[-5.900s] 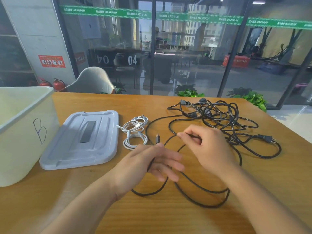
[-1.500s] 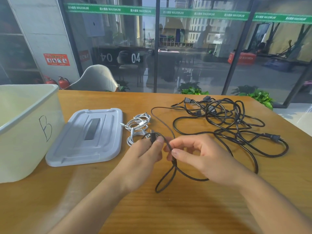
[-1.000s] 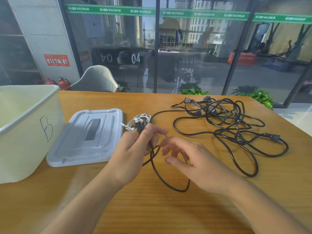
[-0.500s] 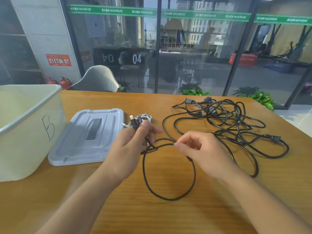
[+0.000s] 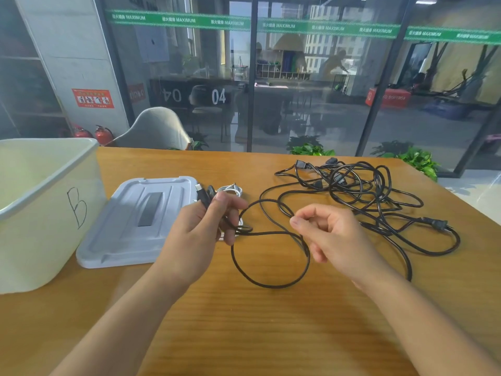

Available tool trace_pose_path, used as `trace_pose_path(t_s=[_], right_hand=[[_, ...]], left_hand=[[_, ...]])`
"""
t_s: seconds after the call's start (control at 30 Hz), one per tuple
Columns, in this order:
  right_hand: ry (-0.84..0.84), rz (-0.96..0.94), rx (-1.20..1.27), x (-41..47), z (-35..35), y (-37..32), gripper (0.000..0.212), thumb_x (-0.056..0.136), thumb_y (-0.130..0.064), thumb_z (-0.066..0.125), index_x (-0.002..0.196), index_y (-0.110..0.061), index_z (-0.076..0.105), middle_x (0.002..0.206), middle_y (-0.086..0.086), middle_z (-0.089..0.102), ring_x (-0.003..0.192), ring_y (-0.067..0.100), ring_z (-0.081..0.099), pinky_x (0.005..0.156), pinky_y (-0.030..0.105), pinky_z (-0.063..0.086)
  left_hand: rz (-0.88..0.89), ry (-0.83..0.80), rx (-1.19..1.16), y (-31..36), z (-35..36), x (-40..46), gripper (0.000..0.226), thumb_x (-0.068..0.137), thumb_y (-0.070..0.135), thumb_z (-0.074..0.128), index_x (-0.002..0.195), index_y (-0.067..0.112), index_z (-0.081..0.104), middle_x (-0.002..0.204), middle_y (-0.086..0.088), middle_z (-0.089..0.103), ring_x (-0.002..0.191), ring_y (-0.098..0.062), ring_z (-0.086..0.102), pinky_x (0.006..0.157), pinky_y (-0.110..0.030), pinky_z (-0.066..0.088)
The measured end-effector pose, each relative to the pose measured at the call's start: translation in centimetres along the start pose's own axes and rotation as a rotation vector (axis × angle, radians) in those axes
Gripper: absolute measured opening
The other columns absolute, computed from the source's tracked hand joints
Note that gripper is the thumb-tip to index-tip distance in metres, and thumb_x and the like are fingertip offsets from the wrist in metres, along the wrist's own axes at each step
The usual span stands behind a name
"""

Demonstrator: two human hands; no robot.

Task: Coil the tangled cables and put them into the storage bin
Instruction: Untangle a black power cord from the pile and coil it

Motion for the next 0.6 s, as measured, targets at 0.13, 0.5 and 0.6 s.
trace_pose_path(t_s=[0.13, 0.5, 0.6], right_hand=[[0.074, -0.174, -0.066, -0.7, 0.0, -1.6, 0.007, 0.100, -0.036, 0.069, 0.094, -0.034, 0.072, 0.057, 0.001, 0.064, 0.044, 0.016, 0.057, 0.052, 0.022, 0.048], [0.188, -0.321, -0.157, -1.4, 0.1, -3.4, 0.028, 0.094, -0.020, 0.077, 0.115, -0.031, 0.061, 0.107, -0.014, 0.073, 0.105, 0.012, 0.070, 0.084, 0.024, 0.056], [0.091, -0.287, -0.240, -1.3, 1.2, -3.0, 0.008, 0.099, -0.029, 0.069, 0.105, -0.035, 0.070, 0.108, -0.021, 0.072, 0.112, 0.003, 0.065, 0.090, 0.013, 0.046]], left_hand=[[0.011, -0.021, -0.008, 0.1, 0.2, 0.0, 0.046, 0.112, 0.033, 0.039, 0.098, 0.009, 0.075, 0.078, 0.000, 0.063, 0.061, -0.014, 0.060, 0.059, -0.010, 0.042], [-0.011, -0.136, -0.026, 0.2, 1.9, -0.6, 0.046, 0.102, 0.046, 0.041, 0.092, 0.016, 0.075, 0.081, -0.006, 0.067, 0.067, -0.014, 0.065, 0.056, -0.022, 0.038], [-0.009, -0.171, -0.052, 0.5, 2.3, -0.8, 0.048, 0.105, 0.043, 0.040, 0.094, 0.010, 0.072, 0.079, -0.006, 0.064, 0.063, -0.012, 0.060, 0.056, -0.021, 0.038]])
Point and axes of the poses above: each hand's wrist, its own x-axis towards the middle knuckle, its own z-axis out of the palm, y = z × x, the point moved 8 cm from there along x, towards the middle knuckle
